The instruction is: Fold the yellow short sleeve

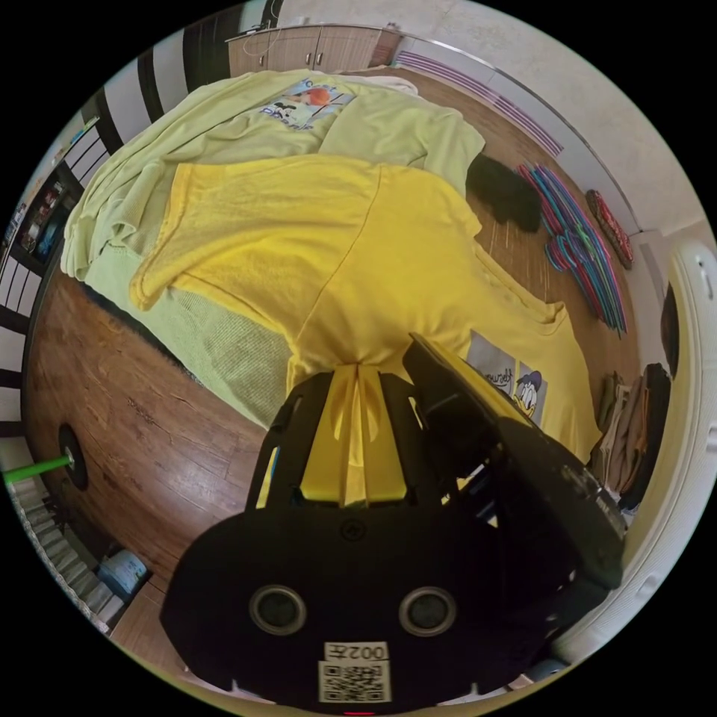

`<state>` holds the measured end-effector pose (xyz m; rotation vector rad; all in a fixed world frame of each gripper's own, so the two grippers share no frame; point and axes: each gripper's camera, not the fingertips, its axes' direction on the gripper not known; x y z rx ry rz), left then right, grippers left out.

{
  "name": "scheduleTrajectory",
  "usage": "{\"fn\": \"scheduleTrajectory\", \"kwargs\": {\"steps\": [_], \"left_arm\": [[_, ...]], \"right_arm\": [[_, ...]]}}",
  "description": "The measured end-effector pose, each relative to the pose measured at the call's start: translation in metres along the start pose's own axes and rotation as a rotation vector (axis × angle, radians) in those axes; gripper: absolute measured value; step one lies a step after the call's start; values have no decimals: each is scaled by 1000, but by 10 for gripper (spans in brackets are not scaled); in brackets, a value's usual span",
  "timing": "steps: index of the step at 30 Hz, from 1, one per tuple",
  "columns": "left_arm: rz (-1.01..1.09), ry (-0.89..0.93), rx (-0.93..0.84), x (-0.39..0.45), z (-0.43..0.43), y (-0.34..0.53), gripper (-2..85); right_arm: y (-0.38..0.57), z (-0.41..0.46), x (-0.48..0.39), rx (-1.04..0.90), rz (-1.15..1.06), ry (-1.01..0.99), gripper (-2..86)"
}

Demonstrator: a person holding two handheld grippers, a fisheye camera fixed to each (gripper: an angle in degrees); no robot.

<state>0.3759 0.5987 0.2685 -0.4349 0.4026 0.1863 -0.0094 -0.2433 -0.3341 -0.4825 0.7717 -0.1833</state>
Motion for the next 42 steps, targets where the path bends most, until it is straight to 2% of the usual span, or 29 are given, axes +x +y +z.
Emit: {"fn": "scheduleTrajectory", "kwargs": {"steps": [22, 30, 39, 42], "left_arm": [[-22, 49, 43, -17, -12, 14, -9], [-33, 84, 68, -26, -16, 26, -9], [45, 54, 125, -23, -24, 49, -9], [40, 68, 136, -29, -29, 58, -9]], "right_arm": [[21, 10, -1, 28, -26, 31, -7], [32, 17, -5, 33, -105, 88, -8], [59, 23, 28, 138, -19, -43, -8], [64, 25, 35, 153, -81, -66, -8]]}}
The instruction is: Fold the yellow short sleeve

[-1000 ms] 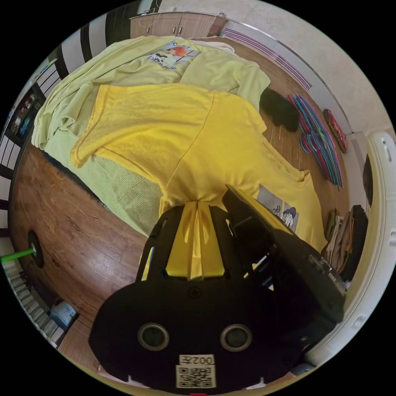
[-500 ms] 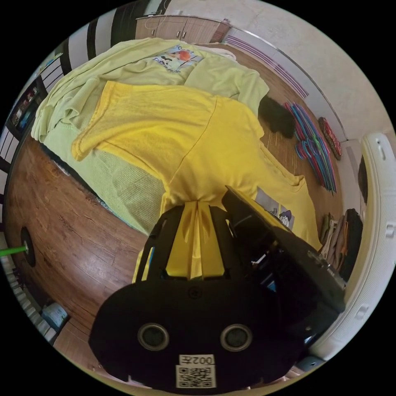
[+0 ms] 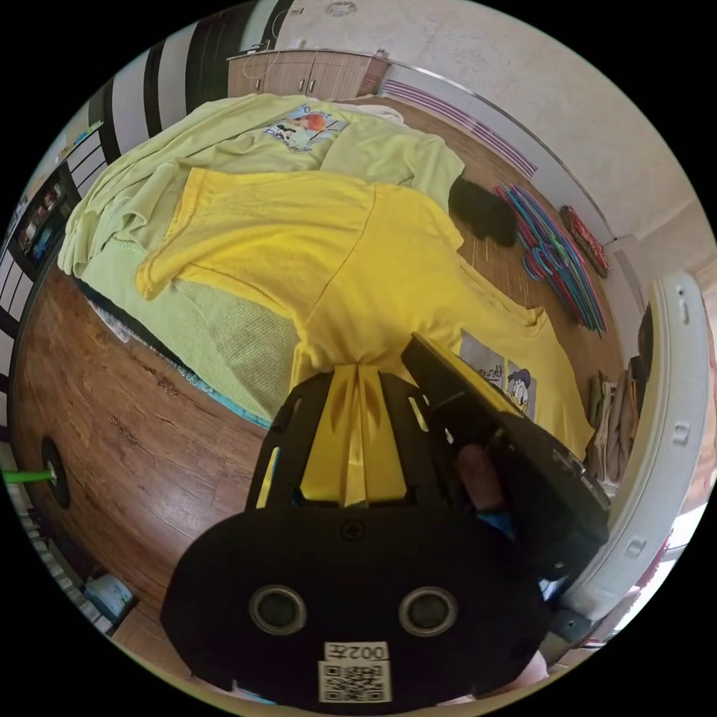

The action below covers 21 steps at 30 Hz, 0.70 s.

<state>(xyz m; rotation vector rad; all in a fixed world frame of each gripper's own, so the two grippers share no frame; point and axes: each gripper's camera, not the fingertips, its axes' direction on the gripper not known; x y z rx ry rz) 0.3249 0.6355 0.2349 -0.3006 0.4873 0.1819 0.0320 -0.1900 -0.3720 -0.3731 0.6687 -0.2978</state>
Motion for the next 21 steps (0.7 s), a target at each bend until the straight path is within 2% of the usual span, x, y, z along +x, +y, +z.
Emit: {"fn": "scheduleTrajectory", "kwargs": {"steps": [1, 5, 7, 9, 11, 13, 16, 21], "left_arm": [[7, -3, 0, 0, -2, 1, -9], [-4, -15, 17, -13, -25, 9, -9], [-15, -26, 50, -21, -38, 14, -9], [-37, -12, 62, -32, -52, 18, -9], [-42, 7, 55, -40, -60, 18, -9], [-38, 20, 54, -49, -69, 20, -9], [-33, 24, 130, -65, -87, 28, -9], [-72, -32, 180, -100, -102, 29, -9]], "right_arm": [[1, -1, -1, -7, -86, 2, -8], [10, -21, 14, 92, -94, -94, -5], [12, -35, 14, 144, -111, -80, 2], [13, -47, 9, 186, -174, -110, 49], [15, -60, 1, 238, -335, -229, 89], [18, -68, -2, 298, -384, -295, 78], [23, -74, -19, 377, -476, -220, 27], [21, -70, -52, 482, -564, -110, 31]]}}
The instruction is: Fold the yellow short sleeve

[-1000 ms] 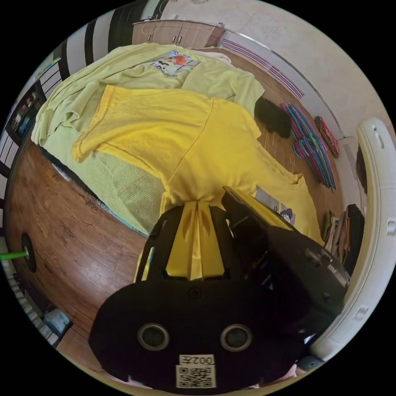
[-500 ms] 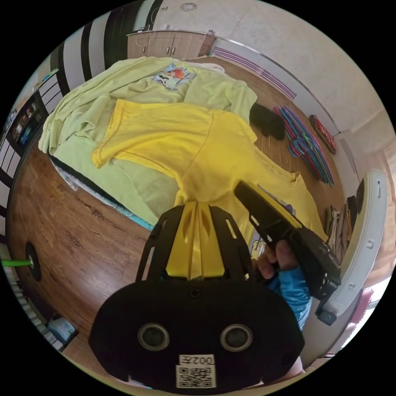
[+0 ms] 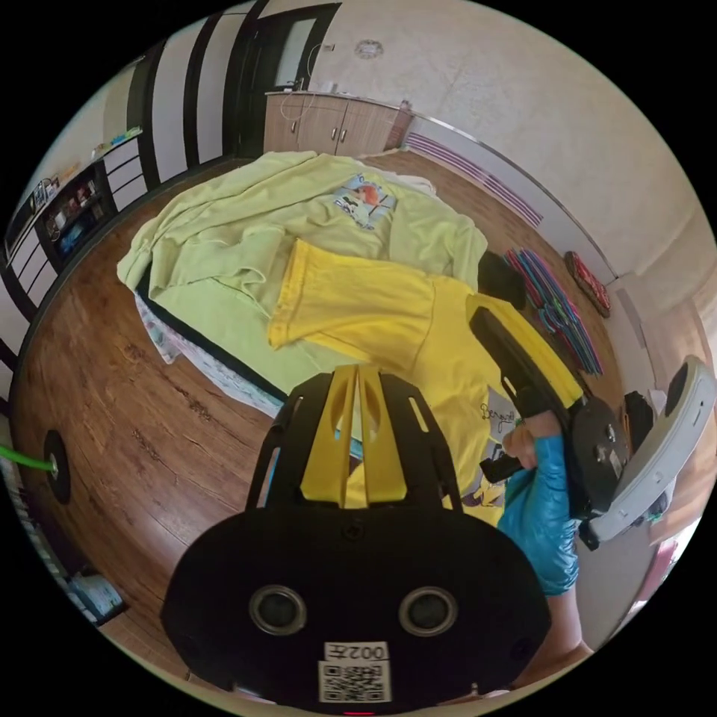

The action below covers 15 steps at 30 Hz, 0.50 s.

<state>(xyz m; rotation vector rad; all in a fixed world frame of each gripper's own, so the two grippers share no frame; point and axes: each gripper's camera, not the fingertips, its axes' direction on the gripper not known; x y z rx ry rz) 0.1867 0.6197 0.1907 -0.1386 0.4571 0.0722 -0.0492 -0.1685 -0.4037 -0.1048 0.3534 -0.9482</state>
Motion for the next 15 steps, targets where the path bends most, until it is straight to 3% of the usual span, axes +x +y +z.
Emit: {"fn": "scheduleTrajectory", "kwargs": {"steps": [10, 15], "left_arm": [[-168, -65, 26, -77, 9, 10, -7], [-194, 3, 38, -107, 15, 11, 11]], "right_arm": [[-84, 83, -33, -139, -114, -230, 143], [-120, 124, -62, -241, -168, -289, 161]]}}
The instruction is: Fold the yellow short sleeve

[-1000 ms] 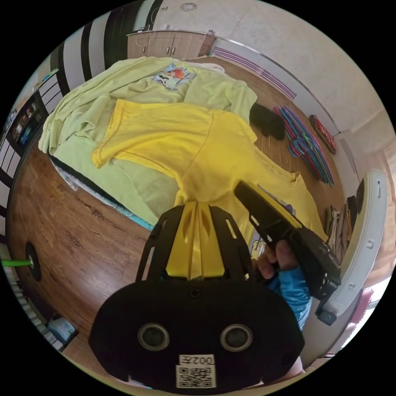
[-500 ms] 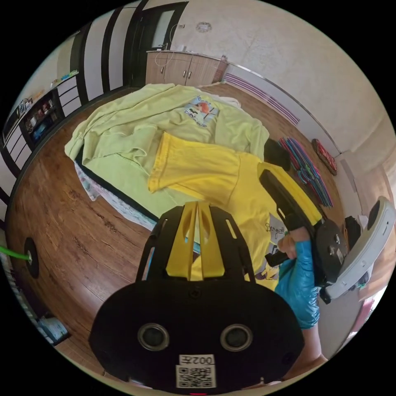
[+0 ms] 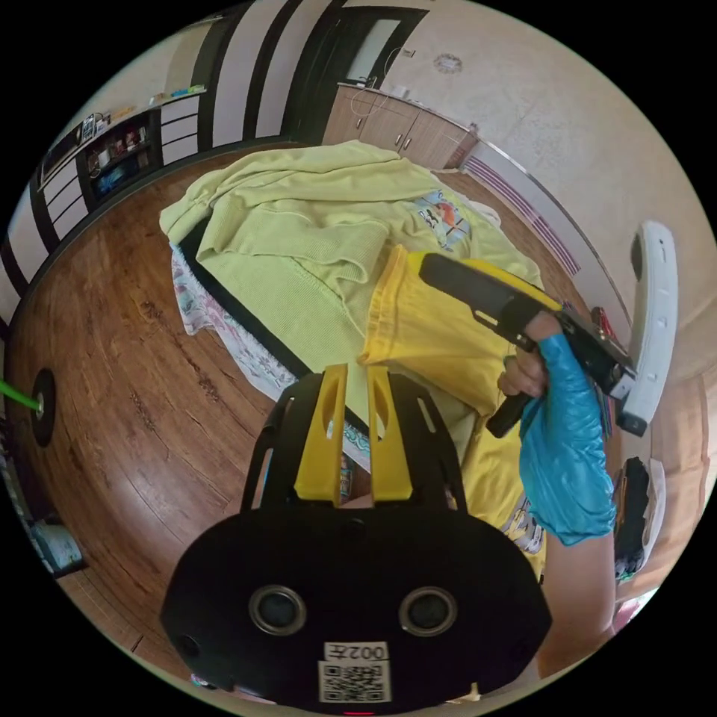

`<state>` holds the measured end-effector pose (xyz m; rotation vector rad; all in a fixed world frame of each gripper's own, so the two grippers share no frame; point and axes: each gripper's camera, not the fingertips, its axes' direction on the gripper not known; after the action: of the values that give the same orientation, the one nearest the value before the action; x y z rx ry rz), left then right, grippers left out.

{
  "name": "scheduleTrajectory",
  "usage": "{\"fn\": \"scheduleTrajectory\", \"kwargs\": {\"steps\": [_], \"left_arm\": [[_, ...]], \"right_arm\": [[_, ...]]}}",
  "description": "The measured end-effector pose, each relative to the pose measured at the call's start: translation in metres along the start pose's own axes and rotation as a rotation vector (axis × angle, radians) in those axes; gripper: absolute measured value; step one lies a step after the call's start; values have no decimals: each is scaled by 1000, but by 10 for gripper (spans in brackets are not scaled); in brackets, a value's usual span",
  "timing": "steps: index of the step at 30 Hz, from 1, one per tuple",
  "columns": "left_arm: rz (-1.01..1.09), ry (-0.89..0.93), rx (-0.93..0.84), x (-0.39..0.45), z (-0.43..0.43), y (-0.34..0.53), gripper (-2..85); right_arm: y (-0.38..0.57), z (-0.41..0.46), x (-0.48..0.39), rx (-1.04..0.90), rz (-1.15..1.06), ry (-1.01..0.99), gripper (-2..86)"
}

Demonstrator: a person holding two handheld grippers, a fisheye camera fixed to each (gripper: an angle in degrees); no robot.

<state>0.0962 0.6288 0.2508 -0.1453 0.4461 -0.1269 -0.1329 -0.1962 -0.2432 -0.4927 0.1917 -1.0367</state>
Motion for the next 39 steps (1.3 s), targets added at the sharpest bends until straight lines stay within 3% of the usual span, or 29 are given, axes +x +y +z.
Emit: {"fn": "scheduleTrajectory", "kwargs": {"steps": [5, 10, 17, 26, 39], "left_arm": [[45, 15, 1, -8, 4, -6, 44], [61, 54, 13, -22, 3, -7, 53], [76, 35, 11, -32, 11, -15, -5], [101, 66, 64, -46, -8, -24, -9], [193, 186, 26, -47, 17, -67, 78]], "right_arm": [[-35, 28, -5, -207, -71, -27, 147], [-66, 15, -7, -200, -141, -44, 139], [-95, 42, -10, -304, -183, -82, 75], [-106, -24, -13, -101, -286, 67, 8], [-88, -46, 18, -22, -314, -76, 4]]}}
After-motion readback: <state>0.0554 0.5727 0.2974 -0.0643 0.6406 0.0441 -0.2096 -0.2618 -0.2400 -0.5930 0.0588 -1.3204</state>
